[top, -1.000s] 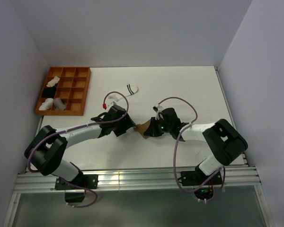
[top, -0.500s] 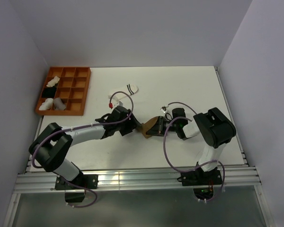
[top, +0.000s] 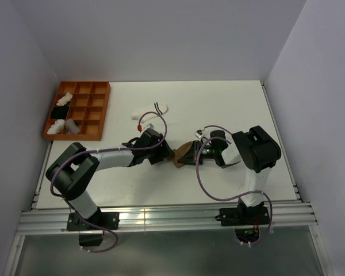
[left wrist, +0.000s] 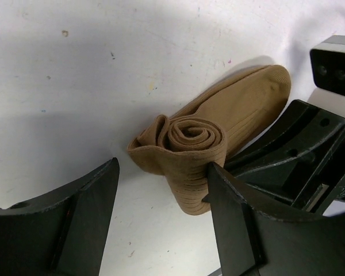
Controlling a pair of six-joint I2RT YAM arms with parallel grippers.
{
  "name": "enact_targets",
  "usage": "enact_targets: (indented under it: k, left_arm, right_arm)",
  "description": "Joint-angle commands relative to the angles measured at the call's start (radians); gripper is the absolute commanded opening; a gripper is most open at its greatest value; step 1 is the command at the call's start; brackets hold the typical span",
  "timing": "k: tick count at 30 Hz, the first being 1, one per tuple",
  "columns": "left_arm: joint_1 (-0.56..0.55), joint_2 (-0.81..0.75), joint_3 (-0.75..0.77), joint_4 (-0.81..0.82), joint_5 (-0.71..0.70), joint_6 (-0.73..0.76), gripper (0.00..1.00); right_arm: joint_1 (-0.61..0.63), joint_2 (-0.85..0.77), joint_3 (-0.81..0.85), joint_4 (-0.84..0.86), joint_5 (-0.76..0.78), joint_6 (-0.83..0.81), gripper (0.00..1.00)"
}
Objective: Roll the socks
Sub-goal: Roll the sock at the center of the board.
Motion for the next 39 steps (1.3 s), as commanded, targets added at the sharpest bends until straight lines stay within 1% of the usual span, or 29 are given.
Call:
enact_targets:
  k: [1, 9, 14, 25, 27, 28, 31, 32, 33, 34, 36, 37, 39]
  left_arm:
    - [-0.005, 0.017, 0.026, 0.084, 0.030, 0.031, 0.68]
    - [-0.005, 0.021, -0.015, 0.182, 0.047, 0.049, 0.68]
    - [-0.003, 0.056, 0.005, 0.145, 0.037, 0.060, 0.68]
    - [-0.005, 0.115, 0.037, 0.064, 0.020, 0.077, 0.66]
    - [-0.003, 0.124, 0.046, 0.031, 0.020, 0.083, 0.61]
    - [-0.003, 0.129, 0.057, 0.017, -0.014, 0.084, 0.58]
    - [-0.003, 0.142, 0.080, -0.040, -0.020, 0.090, 0.40]
    - [-0.003, 0.145, 0.086, -0.040, -0.025, 0.092, 0.32]
    - [-0.003, 0.146, 0.089, -0.084, -0.026, 0.094, 0.27]
    - [-0.005, 0.146, 0.100, -0.097, -0.026, 0.098, 0.18]
    - [-0.006, 0.149, 0.124, -0.150, -0.037, 0.103, 0.12]
    - [-0.010, 0.150, 0.134, -0.169, -0.045, 0.112, 0.06]
    - [-0.016, 0.153, 0.164, -0.207, -0.063, 0.121, 0.03]
  right_arm:
    - [0.003, 0.076, -0.016, -0.162, 0.071, -0.043, 0.00]
    - [-0.005, 0.097, 0.007, -0.197, 0.065, -0.050, 0.00]
    - [-0.007, 0.088, 0.024, -0.234, 0.074, -0.059, 0.00]
    - [-0.007, 0.097, 0.038, -0.252, 0.077, -0.056, 0.00]
    - [-0.007, 0.097, 0.040, -0.257, 0.081, -0.056, 0.00]
    - [-0.007, 0.097, 0.041, -0.258, 0.082, -0.059, 0.00]
    - [-0.007, 0.081, 0.044, -0.286, 0.099, -0.079, 0.00]
    - [-0.007, 0.073, 0.044, -0.298, 0.105, -0.086, 0.00]
    - [-0.007, 0.064, 0.044, -0.309, 0.123, -0.105, 0.00]
    - [-0.005, 0.051, 0.044, -0.329, 0.133, -0.115, 0.01]
    - [-0.005, 0.010, 0.043, -0.352, 0.171, -0.146, 0.06]
    - [0.000, -0.005, 0.043, -0.378, 0.185, -0.158, 0.14]
    - [0.004, -0.059, 0.035, -0.390, 0.221, -0.186, 0.24]
